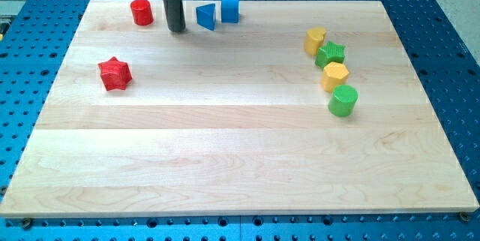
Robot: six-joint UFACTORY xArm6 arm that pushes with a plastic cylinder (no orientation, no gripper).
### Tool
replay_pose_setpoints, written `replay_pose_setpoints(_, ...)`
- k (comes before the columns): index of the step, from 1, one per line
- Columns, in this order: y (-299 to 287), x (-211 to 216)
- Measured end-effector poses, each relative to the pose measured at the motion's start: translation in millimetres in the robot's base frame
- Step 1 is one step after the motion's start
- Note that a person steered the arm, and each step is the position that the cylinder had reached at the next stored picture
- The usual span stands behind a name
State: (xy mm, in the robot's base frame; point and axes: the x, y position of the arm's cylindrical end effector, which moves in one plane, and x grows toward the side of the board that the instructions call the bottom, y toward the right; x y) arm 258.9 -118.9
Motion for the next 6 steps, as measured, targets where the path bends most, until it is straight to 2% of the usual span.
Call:
replay_pose_setpoints(2, 58.6, -12.7)
replay_pose_setpoints(3, 8.3, 19.2)
replay_pose_setpoints(4, 10.4, 45.7)
replay_pose_setpoints(6, 9.3, 45.2)
